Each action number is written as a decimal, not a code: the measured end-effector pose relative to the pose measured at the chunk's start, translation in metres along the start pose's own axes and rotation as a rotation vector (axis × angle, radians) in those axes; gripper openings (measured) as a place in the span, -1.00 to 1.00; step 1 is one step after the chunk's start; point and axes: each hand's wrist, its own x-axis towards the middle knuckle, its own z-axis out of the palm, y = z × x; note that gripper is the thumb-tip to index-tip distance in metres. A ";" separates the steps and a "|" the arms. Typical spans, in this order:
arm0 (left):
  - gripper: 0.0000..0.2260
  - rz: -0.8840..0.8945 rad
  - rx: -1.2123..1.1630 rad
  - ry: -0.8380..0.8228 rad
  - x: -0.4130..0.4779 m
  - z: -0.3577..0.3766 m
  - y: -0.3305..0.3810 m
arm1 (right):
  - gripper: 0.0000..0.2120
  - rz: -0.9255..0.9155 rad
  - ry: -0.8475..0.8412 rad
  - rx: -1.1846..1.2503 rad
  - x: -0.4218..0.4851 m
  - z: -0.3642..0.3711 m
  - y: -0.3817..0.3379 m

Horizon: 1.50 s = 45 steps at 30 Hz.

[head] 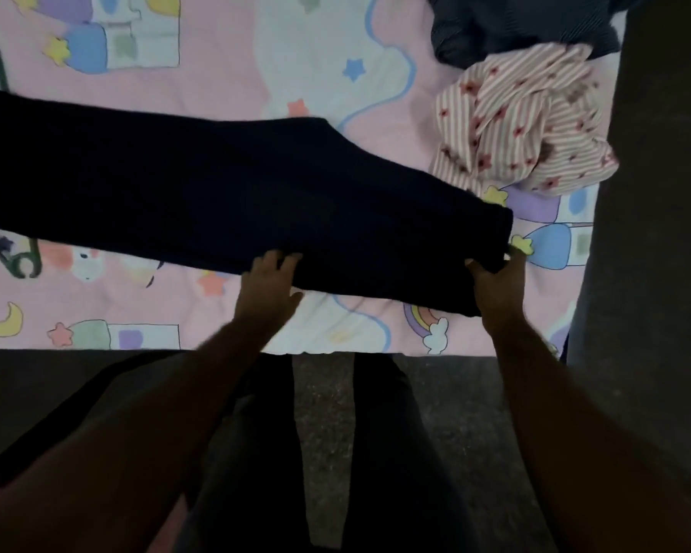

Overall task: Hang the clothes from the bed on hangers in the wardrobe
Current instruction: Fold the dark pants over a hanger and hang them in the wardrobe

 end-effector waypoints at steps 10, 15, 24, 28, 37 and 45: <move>-0.72 0.194 0.161 0.176 0.023 0.009 -0.057 | -0.48 -0.976 -0.126 -0.432 -0.056 0.134 -0.065; -0.86 0.466 0.046 0.278 0.022 0.012 -0.078 | -0.39 -0.984 -0.290 -0.746 -0.036 0.195 -0.070; -0.84 -0.178 -0.608 0.252 0.006 0.000 -0.112 | -0.22 -0.806 -0.255 -0.981 -0.063 0.235 -0.089; -0.73 -0.891 -1.081 0.569 0.014 -0.035 -0.161 | -0.26 -1.018 -0.523 -0.957 -0.105 0.294 -0.117; -0.73 -1.014 -1.077 0.874 0.034 -0.096 -0.306 | -0.33 -1.045 -0.735 -0.956 -0.170 0.437 -0.175; -0.56 -0.988 -1.059 0.866 0.054 -0.157 -0.446 | -0.30 -1.001 -0.569 -1.362 -0.191 0.478 -0.180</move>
